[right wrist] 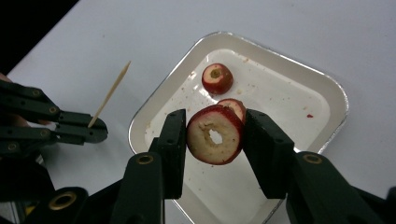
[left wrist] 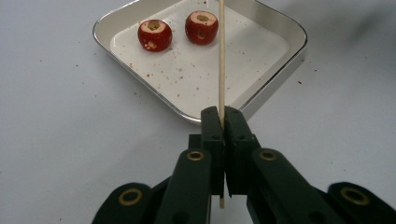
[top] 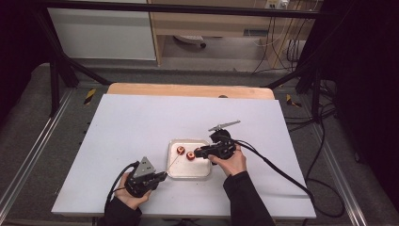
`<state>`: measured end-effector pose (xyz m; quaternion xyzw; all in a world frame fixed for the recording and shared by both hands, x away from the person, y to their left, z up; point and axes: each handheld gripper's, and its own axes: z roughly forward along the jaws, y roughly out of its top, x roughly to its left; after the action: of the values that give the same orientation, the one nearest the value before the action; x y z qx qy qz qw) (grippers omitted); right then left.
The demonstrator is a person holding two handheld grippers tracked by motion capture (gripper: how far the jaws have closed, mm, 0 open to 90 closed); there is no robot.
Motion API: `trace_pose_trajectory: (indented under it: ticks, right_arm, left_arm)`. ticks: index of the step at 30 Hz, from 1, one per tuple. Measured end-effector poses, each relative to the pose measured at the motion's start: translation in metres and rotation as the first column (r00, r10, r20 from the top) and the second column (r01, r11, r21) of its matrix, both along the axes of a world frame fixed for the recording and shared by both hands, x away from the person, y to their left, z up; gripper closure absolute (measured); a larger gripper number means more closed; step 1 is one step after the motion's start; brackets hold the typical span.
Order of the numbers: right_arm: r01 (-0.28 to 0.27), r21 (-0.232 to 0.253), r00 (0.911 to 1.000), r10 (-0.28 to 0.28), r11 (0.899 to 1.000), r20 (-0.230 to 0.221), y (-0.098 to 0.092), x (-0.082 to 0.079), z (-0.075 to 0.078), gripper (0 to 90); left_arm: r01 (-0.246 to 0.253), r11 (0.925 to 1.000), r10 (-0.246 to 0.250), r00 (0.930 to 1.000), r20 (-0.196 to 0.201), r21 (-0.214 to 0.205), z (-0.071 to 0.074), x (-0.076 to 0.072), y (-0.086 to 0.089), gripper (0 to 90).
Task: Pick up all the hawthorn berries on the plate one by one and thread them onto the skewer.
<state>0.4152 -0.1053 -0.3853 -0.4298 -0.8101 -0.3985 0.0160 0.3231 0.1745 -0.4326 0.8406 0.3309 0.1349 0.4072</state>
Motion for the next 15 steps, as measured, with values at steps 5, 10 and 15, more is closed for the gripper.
trace_pose_trajectory:
  ticks: [5,10,15]
  right_arm:
    - [0.042,0.062,0.9988,-0.044,0.997,0.020,-0.006,-0.003,-0.004,60.5]
    - [0.090,0.153,0.9951,-0.095,0.984,0.028,-0.012,-0.007,-0.012,60.5]
    - [0.131,0.232,0.9892,-0.143,0.964,0.034,-0.015,-0.008,-0.017,60.6]
  left_arm:
    - [-0.005,1.0000,0.005,1.0000,-0.004,-0.006,-0.001,-0.001,-0.001,87.9]
    - [-0.013,0.9998,0.013,0.9999,-0.007,-0.012,-0.001,-0.002,-0.003,87.9]
    - [-0.030,0.9993,0.030,0.9995,-0.011,-0.024,-0.002,-0.003,-0.004,87.9]
